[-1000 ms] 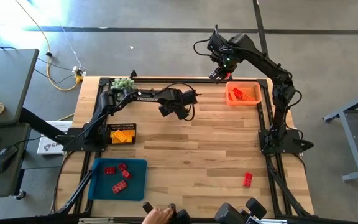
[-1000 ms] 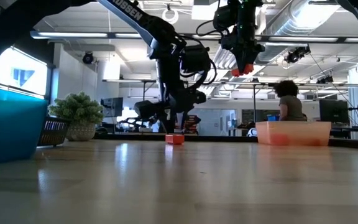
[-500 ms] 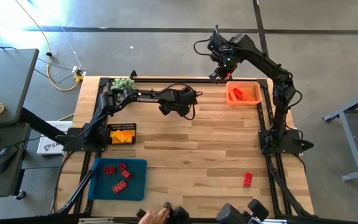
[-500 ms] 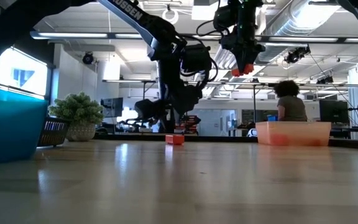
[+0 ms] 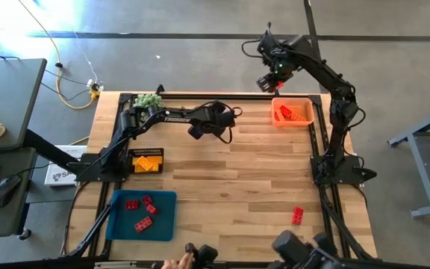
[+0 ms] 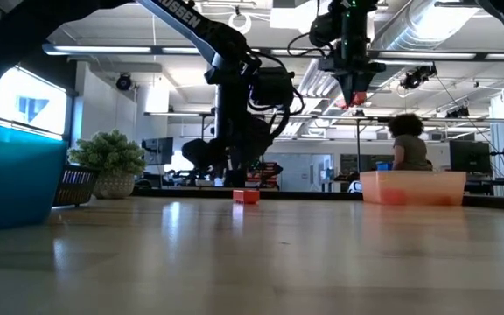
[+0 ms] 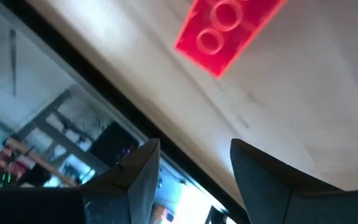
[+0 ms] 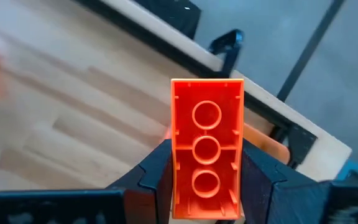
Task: Sort & place blocks by color
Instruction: Put the orange game piece into the orange bin
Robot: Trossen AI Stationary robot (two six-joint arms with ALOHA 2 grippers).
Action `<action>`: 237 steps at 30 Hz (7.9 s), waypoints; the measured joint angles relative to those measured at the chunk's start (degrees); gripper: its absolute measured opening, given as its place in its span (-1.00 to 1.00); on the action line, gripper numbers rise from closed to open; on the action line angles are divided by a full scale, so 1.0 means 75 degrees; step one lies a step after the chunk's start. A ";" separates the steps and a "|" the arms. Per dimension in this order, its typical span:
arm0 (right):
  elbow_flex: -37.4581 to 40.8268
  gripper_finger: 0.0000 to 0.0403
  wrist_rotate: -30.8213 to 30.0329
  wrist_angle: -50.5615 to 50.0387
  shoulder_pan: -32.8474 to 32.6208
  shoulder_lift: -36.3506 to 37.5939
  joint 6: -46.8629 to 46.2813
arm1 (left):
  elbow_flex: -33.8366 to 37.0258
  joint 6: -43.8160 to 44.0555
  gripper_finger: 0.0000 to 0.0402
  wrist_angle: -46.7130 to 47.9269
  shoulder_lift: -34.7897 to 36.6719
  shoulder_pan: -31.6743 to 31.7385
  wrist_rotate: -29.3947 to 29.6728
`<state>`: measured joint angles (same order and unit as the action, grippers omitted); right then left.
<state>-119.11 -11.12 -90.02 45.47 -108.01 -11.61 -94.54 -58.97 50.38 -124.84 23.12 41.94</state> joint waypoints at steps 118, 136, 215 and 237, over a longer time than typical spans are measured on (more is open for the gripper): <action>0.5435 0.01 0.1044 0.2879 -0.1865 0.3512 -0.0770 | -0.0015 1.6315 -0.08 -0.0582 0.1322 0.0987 -0.4985; 0.5508 0.01 0.1055 0.3354 -0.1868 0.3503 -0.0236 | -0.0017 1.6190 0.01 -0.0913 0.1007 0.1515 -0.5680; 0.5508 0.01 0.1058 0.3448 -0.1868 0.3512 -0.0039 | -0.0020 1.5011 -0.01 0.0399 0.0212 0.1552 -0.5565; 0.5508 0.01 0.1043 0.3448 -0.1867 0.3512 -0.0039 | -0.0020 1.4839 -0.01 0.0448 -0.0160 0.1567 -0.5565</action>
<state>-77.80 -3.29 -64.16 31.47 -81.67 -11.90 -94.70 52.32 53.75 -126.04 34.87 0.21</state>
